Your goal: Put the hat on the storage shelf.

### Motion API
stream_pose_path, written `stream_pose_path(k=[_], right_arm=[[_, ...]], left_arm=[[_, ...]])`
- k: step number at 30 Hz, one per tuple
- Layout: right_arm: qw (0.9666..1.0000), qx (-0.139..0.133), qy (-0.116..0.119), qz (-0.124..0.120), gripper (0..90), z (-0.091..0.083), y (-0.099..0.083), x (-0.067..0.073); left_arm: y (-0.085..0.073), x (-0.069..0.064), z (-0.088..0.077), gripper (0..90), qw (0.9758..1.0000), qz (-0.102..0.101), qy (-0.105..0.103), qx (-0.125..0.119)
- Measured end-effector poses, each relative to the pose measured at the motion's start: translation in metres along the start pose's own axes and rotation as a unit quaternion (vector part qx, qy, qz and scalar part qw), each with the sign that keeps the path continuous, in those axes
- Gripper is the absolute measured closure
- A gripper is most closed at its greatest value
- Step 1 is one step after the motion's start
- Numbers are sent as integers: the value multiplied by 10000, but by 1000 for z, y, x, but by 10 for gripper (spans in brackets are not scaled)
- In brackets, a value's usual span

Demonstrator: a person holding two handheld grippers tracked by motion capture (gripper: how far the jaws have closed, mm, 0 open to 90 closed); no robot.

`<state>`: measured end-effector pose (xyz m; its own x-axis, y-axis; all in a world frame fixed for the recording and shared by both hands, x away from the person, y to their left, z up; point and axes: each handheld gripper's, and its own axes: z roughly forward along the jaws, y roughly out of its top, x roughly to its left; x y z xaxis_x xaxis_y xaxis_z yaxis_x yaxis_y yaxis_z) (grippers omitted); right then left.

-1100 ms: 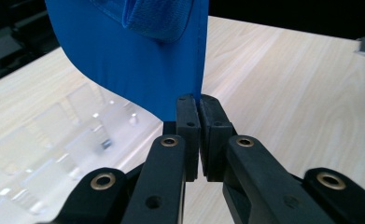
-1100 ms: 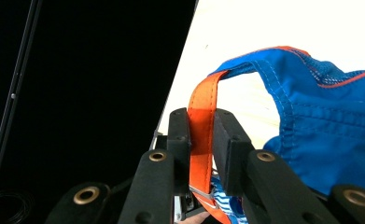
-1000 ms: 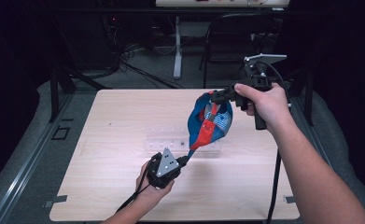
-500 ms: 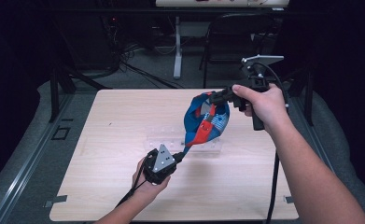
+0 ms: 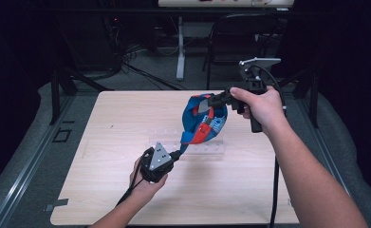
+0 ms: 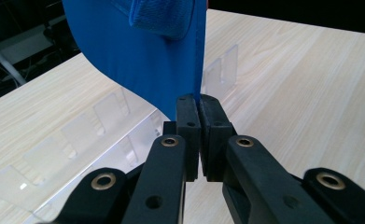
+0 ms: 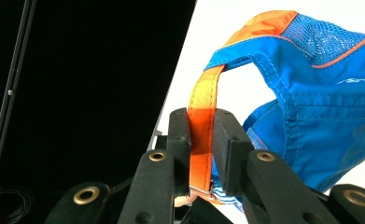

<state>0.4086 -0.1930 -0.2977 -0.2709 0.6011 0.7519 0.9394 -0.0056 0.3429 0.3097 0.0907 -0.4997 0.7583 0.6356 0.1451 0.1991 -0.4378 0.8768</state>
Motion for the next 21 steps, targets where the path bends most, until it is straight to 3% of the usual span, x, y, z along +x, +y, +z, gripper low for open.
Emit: stream_pose_path(k=[21], right_arm=[[9999,122,-75,75,778,17,2,-10]], left_arm=[[-10,12,10,882,9998,-146,-51,155]])
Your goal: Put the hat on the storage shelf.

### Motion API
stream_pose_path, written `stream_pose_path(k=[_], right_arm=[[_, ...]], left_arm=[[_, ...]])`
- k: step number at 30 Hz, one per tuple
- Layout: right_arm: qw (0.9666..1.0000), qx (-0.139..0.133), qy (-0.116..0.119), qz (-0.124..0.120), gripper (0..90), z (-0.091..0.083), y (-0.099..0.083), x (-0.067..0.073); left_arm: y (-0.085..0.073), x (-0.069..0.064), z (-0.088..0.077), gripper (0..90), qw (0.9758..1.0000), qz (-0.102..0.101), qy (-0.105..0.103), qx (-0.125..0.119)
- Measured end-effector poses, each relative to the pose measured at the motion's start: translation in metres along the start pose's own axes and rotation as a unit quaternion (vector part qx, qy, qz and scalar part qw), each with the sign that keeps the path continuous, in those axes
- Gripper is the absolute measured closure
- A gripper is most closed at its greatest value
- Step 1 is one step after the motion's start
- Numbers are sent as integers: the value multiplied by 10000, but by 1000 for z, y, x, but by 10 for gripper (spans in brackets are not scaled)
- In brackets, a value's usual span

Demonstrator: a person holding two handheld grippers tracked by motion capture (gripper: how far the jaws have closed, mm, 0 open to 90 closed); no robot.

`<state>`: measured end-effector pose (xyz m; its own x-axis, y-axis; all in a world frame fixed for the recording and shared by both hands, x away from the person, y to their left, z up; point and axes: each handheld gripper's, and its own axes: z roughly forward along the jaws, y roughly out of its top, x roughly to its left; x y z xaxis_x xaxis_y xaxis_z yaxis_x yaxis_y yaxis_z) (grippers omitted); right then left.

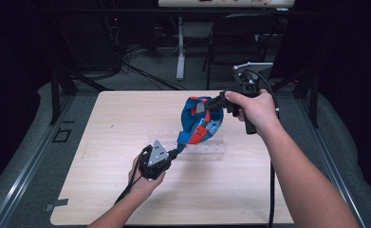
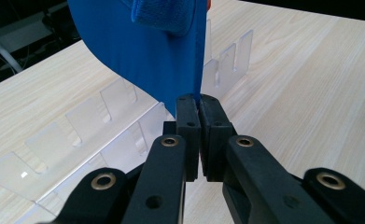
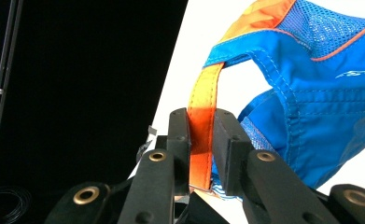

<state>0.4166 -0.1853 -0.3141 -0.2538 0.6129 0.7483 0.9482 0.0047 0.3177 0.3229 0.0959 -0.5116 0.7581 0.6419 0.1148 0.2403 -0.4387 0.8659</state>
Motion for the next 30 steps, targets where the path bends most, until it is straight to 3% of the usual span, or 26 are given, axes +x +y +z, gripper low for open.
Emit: stream_pose_path(k=[15,24,30], right_arm=[[9999,82,-28,63,777,6,-2,-9],[10000,-29,47,39,778,0,0,-4],[10000,61,-43,14,778,5,1,-5]], left_arm=[[-7,2,5,881,10000,-97,-7,6],[-7,8,3,878,9999,-161,-18,-30],[-8,7,11,879,9996,-225,-134,141]])
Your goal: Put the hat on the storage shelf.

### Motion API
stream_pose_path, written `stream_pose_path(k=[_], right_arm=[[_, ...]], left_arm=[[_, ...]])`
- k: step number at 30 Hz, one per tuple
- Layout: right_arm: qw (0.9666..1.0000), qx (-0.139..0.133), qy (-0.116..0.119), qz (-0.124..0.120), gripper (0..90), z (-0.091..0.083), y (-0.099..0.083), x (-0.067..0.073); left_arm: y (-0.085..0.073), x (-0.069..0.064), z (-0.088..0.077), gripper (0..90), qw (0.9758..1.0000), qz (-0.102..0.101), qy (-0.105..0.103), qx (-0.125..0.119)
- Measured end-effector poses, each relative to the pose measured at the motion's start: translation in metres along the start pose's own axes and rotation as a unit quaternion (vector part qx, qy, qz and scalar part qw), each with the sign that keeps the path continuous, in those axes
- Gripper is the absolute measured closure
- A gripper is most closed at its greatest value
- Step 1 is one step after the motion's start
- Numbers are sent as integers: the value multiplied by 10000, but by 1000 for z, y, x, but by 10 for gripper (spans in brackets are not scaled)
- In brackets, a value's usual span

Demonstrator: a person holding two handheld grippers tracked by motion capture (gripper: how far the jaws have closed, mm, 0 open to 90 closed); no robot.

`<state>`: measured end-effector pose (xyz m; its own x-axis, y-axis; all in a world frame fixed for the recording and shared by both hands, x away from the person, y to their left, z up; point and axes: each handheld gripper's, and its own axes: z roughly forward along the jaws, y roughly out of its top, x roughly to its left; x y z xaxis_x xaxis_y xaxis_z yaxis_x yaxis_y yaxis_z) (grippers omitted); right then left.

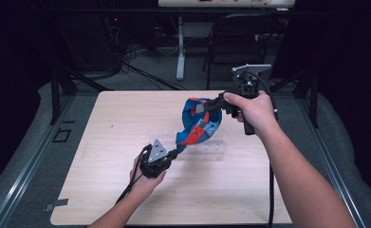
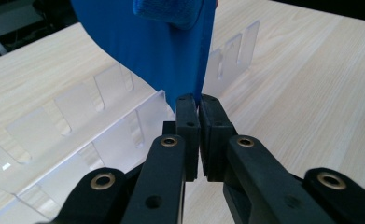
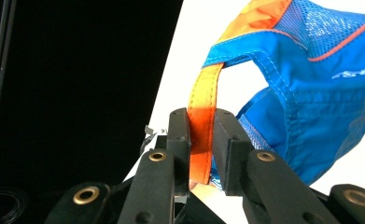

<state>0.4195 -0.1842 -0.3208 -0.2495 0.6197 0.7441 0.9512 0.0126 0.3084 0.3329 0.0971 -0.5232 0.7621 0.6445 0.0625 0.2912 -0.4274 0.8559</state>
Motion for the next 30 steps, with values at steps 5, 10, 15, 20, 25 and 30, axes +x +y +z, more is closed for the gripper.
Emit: stream_pose_path(k=[5,10,15,20,25,30], right_arm=[[10000,47,-34,43,777,5,0,-4],[10000,57,-32,71,777,6,0,-8],[10000,37,-40,75,777,7,0,-9],[9998,88,-90,135,776,11,-1,-13],[9998,92,-112,140,776,14,0,-19],[9997,61,-74,218,776,15,0,-20]], left_arm=[[-3,-1,4,879,10000,-10,42,49],[-5,-1,5,879,10000,-10,64,71],[-7,-1,7,878,9999,-18,62,97],[-10,-1,9,879,9999,-39,80,143],[-12,0,9,879,9999,-64,59,142],[-14,0,10,880,9999,-87,28,144]])
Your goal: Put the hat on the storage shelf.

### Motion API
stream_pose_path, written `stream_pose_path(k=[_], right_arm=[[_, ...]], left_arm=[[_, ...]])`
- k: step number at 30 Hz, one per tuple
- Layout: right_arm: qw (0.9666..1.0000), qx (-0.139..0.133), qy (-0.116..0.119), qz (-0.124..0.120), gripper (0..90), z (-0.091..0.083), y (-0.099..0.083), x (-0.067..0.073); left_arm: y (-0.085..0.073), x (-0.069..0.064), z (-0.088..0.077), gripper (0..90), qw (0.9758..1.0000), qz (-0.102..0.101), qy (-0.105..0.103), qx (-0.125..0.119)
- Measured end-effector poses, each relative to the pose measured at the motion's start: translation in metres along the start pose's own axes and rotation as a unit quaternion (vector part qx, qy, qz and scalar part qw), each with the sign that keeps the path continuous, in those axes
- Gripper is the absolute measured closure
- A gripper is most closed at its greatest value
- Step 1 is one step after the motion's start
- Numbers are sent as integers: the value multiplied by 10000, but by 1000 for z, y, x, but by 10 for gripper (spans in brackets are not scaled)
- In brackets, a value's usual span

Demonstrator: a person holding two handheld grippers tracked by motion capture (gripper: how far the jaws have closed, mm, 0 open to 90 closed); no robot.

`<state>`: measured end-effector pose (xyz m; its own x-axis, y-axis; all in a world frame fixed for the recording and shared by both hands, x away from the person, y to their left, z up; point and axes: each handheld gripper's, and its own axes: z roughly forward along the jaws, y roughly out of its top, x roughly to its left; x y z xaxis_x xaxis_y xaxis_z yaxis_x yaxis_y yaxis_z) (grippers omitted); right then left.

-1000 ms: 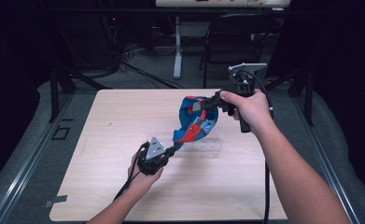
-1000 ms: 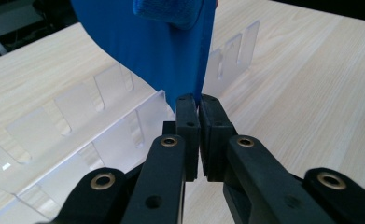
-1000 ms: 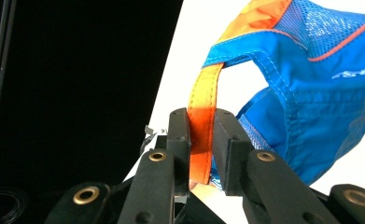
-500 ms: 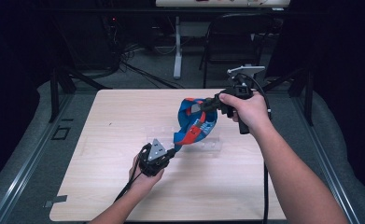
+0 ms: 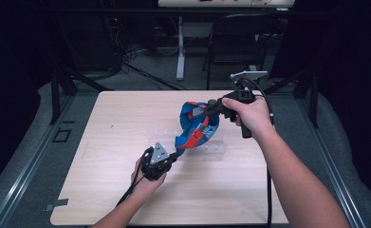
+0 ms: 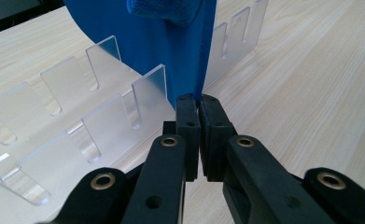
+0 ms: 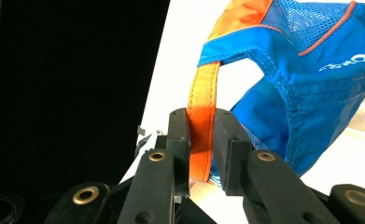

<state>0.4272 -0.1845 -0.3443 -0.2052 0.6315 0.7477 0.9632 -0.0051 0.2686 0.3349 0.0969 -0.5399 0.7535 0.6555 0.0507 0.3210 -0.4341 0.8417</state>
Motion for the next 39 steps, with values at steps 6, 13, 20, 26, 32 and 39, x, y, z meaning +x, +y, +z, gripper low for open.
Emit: stream_pose_path(k=[6,13,20,26,32,39], right_arm=[[10000,-4,-5,-46,775,2,1,-2],[10000,3,21,-6,772,-1,4,-7],[9999,-151,-36,5,701,-6,3,-14],[9995,-204,-224,-20,691,-15,-2,-19],[9987,-140,-489,-7,690,-20,-8,-24],[9964,-178,-813,-156,672,-20,-19,-32]], left_arm=[[-1,1,0,879,10000,-22,10,-13],[0,2,1,874,9999,-131,-7,-38],[0,5,-5,788,9996,-278,-80,-52],[-3,6,-12,655,9997,-260,18,-7],[-8,14,-21,583,9990,-389,-67,209],[-17,22,-31,542,9981,-464,-51,409]])
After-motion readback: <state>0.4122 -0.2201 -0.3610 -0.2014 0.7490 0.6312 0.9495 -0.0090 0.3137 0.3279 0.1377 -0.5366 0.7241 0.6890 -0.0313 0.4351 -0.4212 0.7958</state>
